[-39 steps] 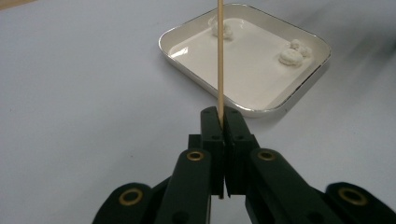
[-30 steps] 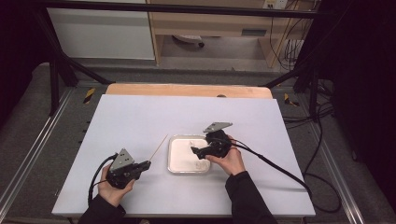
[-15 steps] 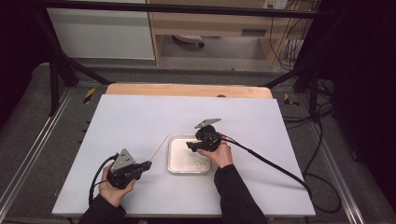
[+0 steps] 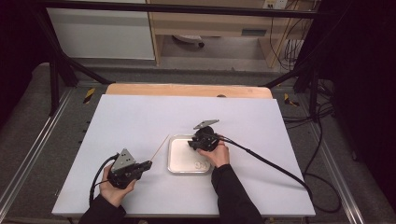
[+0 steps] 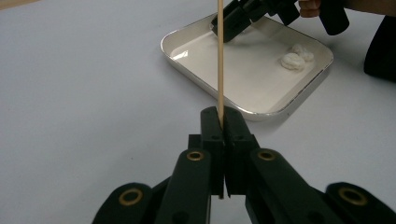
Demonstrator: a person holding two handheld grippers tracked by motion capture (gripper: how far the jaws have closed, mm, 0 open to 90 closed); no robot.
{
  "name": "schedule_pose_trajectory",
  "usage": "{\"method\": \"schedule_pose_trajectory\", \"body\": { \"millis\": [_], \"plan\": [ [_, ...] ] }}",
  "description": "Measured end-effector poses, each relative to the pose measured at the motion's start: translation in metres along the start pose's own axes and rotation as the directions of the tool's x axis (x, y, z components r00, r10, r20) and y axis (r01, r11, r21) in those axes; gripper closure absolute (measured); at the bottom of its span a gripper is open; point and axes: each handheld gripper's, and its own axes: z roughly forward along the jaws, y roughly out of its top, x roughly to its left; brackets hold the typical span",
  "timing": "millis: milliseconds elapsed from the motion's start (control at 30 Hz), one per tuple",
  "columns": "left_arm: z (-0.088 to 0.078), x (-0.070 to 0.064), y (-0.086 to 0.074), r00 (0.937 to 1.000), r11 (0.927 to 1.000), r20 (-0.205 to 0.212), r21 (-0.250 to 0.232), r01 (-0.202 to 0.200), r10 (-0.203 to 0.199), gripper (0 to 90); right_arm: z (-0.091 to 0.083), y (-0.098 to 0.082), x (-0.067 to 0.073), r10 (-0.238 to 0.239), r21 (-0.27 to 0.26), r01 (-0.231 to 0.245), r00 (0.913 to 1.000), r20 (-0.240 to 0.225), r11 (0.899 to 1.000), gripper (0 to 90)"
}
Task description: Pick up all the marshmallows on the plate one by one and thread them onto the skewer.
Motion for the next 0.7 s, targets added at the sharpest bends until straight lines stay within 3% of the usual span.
{"method": "schedule_pose_trajectory", "body": {
  "millis": [200,367,533,700],
  "plan": [
    [0.0,-0.002,0.0,1.0,1.0,0.002,-0.006,-0.002,0.002,88.5,0.0,-0.001,0.0,0.014,-0.007,-0.014,0.9998,0.011,1.0,79.2],
    [0.0,-0.004,0.001,1.0,0.9999,0.007,-0.015,-0.006,0.006,88.6,-0.007,0.0,0.002,0.011,-0.006,-0.011,0.9998,-0.017,1.0,80.0],
    [0.001,-0.006,0.001,0.9999,0.9996,0.013,-0.029,-0.004,0.005,88.5,-0.033,0.003,0.004,0.018,-0.069,-0.023,0.9972,-0.073,0.997,80.3],
    [0.003,-0.011,0.002,0.9998,0.9991,0.021,-0.043,-0.007,0.008,88.5,-0.067,0.002,0.005,0.027,-0.153,-0.048,0.9899,-0.14,0.987,80.7]
  ]
}}
